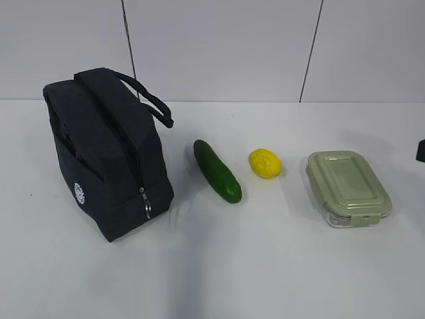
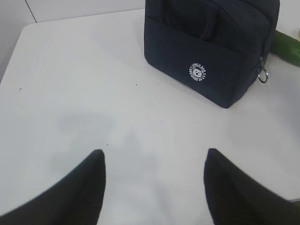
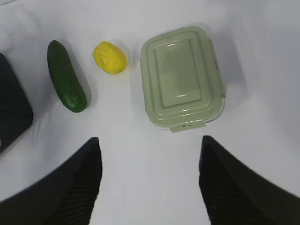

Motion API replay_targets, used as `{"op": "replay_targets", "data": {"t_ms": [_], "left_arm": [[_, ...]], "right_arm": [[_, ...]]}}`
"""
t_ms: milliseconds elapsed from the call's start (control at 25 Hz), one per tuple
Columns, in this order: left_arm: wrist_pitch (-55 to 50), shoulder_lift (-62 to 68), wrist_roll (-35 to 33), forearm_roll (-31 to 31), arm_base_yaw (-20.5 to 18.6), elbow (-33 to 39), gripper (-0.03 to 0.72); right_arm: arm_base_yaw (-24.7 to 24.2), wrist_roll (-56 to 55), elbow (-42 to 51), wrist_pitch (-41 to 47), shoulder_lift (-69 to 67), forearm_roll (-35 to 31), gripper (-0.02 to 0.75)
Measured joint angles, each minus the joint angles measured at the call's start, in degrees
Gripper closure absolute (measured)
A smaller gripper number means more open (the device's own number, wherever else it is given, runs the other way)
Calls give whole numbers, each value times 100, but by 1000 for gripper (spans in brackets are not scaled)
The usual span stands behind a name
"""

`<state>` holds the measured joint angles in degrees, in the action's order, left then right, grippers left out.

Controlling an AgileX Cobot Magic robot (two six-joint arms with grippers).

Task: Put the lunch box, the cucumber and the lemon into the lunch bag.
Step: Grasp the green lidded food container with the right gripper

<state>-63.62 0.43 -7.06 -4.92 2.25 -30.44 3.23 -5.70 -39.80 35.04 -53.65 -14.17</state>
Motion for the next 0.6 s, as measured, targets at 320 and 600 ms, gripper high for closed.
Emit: {"op": "replay_targets", "data": {"t_ms": [320,600], "left_arm": [[0,0,0,0,0,0,223],[0,0,0,0,0,0,223]], "right_arm": [[0,328,-1131,547,-1124,-264,228],[0,992,-1993,1081,-1974,-599,228]]}}
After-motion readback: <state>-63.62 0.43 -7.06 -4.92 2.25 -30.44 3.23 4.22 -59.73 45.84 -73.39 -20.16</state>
